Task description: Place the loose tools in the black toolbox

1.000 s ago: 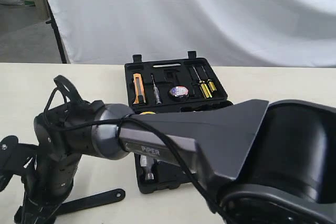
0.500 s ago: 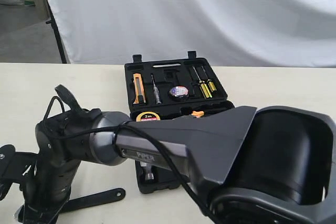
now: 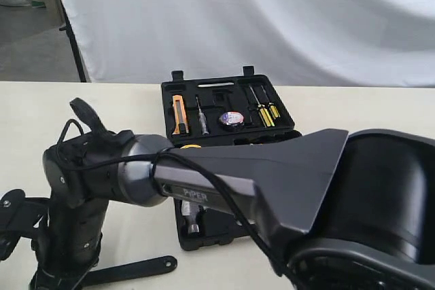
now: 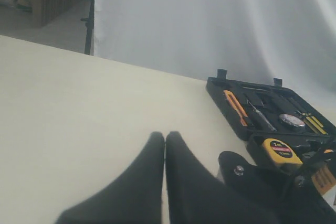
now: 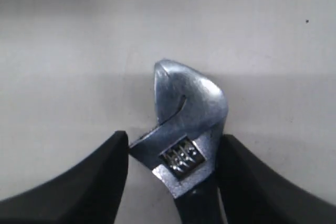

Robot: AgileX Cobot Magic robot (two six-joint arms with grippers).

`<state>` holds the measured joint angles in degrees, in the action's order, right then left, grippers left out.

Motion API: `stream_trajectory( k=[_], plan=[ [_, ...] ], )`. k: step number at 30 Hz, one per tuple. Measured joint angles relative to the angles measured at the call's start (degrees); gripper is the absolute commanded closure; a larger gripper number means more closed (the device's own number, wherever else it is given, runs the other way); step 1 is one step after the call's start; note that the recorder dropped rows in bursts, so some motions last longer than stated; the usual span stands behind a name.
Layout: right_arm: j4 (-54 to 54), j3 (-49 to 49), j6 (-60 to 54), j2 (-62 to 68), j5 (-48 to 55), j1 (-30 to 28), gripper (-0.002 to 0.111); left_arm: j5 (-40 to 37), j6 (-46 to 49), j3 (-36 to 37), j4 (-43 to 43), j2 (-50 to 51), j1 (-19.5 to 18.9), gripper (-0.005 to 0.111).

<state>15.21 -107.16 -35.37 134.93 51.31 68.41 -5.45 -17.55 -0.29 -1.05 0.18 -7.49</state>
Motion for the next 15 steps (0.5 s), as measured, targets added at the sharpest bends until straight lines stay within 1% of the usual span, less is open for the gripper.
stream_trajectory(
  k=[7,15],
  plan=[
    [-0.09,0.00,1.73,-3.21,3.16,0.00,0.109,0.00,0.00,0.00,0.00,0.00,0.00,0.106],
    [-0.09,0.00,4.00,-3.70,7.27,0.00,0.109,0.00,0.00,0.00,0.00,0.00,0.00,0.106]
  ],
)
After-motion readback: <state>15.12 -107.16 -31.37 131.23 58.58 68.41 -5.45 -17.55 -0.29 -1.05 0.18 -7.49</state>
